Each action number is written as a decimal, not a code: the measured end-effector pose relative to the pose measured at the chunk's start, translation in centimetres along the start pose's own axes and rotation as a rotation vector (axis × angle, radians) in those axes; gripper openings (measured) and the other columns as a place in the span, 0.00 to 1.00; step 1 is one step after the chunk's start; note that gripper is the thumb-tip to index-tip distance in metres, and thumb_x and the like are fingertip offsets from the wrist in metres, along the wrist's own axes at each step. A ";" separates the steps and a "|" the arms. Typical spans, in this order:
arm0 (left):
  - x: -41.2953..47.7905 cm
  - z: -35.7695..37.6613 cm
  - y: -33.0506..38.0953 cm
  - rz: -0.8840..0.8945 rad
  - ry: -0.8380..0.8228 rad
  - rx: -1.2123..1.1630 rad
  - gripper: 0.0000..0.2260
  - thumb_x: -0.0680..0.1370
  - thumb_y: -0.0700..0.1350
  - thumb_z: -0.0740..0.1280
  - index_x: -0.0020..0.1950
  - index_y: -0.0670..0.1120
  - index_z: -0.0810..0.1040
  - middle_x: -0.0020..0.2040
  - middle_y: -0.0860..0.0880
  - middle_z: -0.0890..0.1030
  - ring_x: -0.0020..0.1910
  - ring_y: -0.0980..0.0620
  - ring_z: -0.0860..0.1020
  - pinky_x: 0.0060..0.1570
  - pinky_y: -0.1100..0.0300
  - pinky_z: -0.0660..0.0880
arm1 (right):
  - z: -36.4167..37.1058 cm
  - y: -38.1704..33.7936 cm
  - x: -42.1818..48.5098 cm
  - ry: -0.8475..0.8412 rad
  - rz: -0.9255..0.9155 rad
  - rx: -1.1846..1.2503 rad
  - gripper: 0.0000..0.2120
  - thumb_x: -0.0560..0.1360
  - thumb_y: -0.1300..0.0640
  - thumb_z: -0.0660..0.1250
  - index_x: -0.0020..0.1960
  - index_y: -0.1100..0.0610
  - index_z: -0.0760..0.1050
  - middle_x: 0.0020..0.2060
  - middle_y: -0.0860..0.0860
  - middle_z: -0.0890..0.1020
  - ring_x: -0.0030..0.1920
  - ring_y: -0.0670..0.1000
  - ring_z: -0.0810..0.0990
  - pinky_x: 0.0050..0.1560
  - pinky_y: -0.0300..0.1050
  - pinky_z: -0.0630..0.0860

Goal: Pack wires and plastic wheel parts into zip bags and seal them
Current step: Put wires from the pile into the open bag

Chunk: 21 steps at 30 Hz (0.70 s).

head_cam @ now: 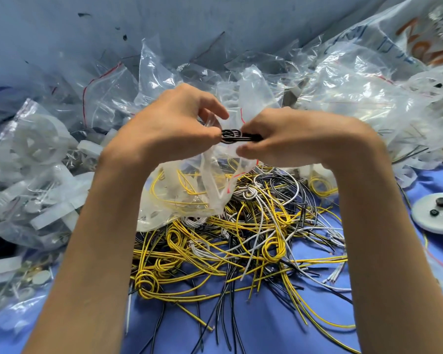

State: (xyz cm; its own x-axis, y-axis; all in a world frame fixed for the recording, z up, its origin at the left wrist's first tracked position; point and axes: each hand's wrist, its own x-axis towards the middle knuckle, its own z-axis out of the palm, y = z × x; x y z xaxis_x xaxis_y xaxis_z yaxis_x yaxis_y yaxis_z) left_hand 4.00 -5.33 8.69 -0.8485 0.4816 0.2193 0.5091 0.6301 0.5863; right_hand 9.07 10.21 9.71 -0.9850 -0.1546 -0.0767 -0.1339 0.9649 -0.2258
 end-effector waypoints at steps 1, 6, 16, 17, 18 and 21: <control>-0.1 -0.1 0.0 0.006 0.004 -0.006 0.15 0.70 0.40 0.65 0.53 0.53 0.82 0.43 0.54 0.82 0.28 0.64 0.72 0.29 0.71 0.66 | 0.0 -0.1 -0.1 0.006 -0.018 -0.004 0.10 0.79 0.53 0.58 0.43 0.56 0.73 0.30 0.50 0.73 0.31 0.49 0.71 0.30 0.46 0.64; -0.4 -0.5 0.2 0.040 0.037 -0.022 0.14 0.71 0.39 0.64 0.51 0.54 0.82 0.43 0.54 0.82 0.27 0.64 0.72 0.28 0.75 0.65 | 0.2 -0.1 0.1 0.009 -0.045 0.017 0.09 0.80 0.53 0.60 0.44 0.51 0.77 0.25 0.48 0.77 0.25 0.42 0.74 0.32 0.44 0.70; -0.5 -0.5 0.6 0.027 0.034 -0.061 0.17 0.62 0.52 0.61 0.48 0.56 0.82 0.40 0.54 0.82 0.27 0.63 0.72 0.32 0.69 0.69 | 0.6 -1.0 0.8 0.073 -0.139 -0.014 0.18 0.71 0.49 0.70 0.60 0.50 0.78 0.50 0.48 0.81 0.42 0.48 0.77 0.42 0.42 0.75; -0.4 -0.6 0.5 0.026 0.042 -0.060 0.17 0.62 0.52 0.61 0.47 0.56 0.81 0.40 0.54 0.81 0.27 0.63 0.72 0.32 0.70 0.69 | 0.6 -0.9 0.8 0.056 -0.162 0.014 0.19 0.72 0.49 0.70 0.61 0.50 0.77 0.52 0.47 0.81 0.41 0.44 0.77 0.44 0.40 0.74; -0.4 -0.7 0.5 0.025 0.050 -0.053 0.16 0.62 0.53 0.62 0.47 0.56 0.81 0.40 0.54 0.81 0.28 0.62 0.72 0.32 0.70 0.69 | 0.7 -0.7 1.0 0.053 -0.181 0.061 0.18 0.72 0.50 0.70 0.61 0.51 0.77 0.51 0.46 0.81 0.38 0.39 0.76 0.43 0.36 0.73; -0.3 -0.6 0.3 0.037 0.065 -0.028 0.10 0.69 0.47 0.65 0.47 0.56 0.82 0.40 0.54 0.81 0.28 0.62 0.72 0.35 0.65 0.69 | 1.3 -0.5 1.9 0.092 -0.200 0.188 0.05 0.74 0.54 0.69 0.48 0.53 0.81 0.36 0.44 0.82 0.28 0.34 0.75 0.33 0.28 0.70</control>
State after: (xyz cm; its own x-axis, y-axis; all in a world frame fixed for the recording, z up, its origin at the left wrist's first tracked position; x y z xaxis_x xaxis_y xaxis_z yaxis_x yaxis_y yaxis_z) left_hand 4.31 -5.68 9.30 -0.8375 0.4626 0.2909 0.5366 0.5953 0.5980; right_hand 7.43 9.19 8.44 -0.9481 -0.3092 0.0742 -0.3120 0.8599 -0.4039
